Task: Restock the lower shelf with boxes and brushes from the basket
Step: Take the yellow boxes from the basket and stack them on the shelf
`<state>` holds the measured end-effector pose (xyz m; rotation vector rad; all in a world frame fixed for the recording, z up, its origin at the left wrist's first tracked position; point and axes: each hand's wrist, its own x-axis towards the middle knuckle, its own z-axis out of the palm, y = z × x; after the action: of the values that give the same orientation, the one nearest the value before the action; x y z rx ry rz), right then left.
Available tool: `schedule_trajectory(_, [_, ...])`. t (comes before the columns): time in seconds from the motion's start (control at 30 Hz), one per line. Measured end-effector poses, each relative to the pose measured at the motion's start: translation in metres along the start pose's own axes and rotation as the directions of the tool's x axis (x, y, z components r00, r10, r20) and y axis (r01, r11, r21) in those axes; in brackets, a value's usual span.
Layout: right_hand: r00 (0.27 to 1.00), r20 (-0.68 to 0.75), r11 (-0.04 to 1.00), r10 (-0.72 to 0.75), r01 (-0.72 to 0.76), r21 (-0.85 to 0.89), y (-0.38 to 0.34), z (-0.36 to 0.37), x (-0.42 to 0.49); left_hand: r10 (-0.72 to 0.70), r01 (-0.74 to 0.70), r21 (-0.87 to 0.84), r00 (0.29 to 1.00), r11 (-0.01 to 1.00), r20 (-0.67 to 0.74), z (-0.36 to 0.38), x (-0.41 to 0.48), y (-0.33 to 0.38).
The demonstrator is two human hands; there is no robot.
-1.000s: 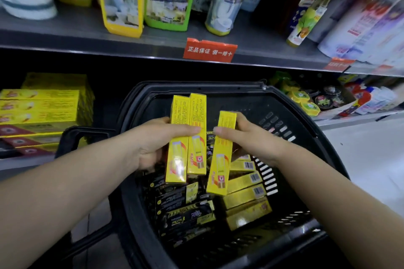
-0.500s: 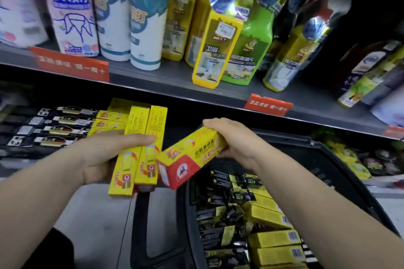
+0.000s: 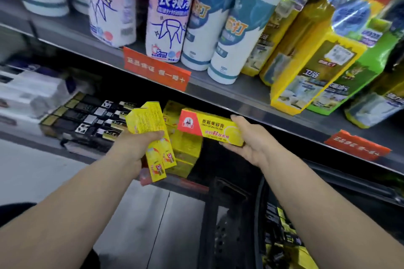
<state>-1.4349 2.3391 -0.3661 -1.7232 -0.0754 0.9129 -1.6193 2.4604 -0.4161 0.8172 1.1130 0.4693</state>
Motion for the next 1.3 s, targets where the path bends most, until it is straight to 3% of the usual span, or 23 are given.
schedule_trajectory(0.27, [0.995,0.009,0.994,-0.096,0.096,0.046,0.012,0.045,0.069,-0.056,0.049,-0.083,0.995,0.995,-0.085,0.011,0.013,0.000])
schedule_trajectory(0.37, [0.983,0.089,0.982,-0.159,0.166,-0.087,0.016,0.057,0.092,-0.087,0.080,-0.071,0.992,0.994,-0.095,0.013,0.017,-0.001])
schedule_trajectory(0.47, [0.972,0.199,0.946,-0.125,0.177,-0.272,0.022,0.062,0.108,-0.118,0.113,-0.057,0.988,0.992,-0.102,0.016,0.019,-0.005])
schedule_trajectory(0.53, [0.972,0.212,0.872,-0.106,0.193,-0.449,0.028,0.060,0.115,-0.127,0.119,-0.075,0.986,0.990,-0.106,0.019,0.022,-0.007])
schedule_trajectory(0.63, [0.967,0.231,0.681,-0.106,0.240,-0.692,0.036,0.052,0.120,-0.135,0.128,-0.067,0.983,0.990,-0.121,0.021,0.026,-0.009])
schedule_trajectory(0.97, [0.913,0.397,0.517,-0.087,0.382,-0.766,0.033,0.059,0.113,-0.114,0.110,-0.045,0.987,0.993,-0.110,0.024,0.029,-0.012])
schedule_trajectory(1.07, [0.906,0.403,0.321,-0.133,0.424,-0.847,0.025,0.064,0.102,-0.126,0.122,-0.046,0.988,0.991,-0.090,0.022,0.026,-0.010])
schedule_trajectory(1.13, [0.846,0.488,0.173,-0.216,0.525,-0.834,0.016,0.068,0.086,-0.165,0.165,-0.008,0.985,0.986,-0.041,0.021,0.021,-0.006])
schedule_trajectory(1.23, [0.648,0.711,-0.014,-0.273,0.737,-0.676,0.004,0.071,0.056,-0.258,0.240,0.139,0.957,0.961,0.132,0.020,0.014,-0.001])
schedule_trajectory(1.3, [0.556,0.793,-0.143,-0.250,0.788,-0.598,0.003,0.065,0.043,-0.282,0.227,0.227,0.926,0.947,0.249,0.020,0.010,0.002])
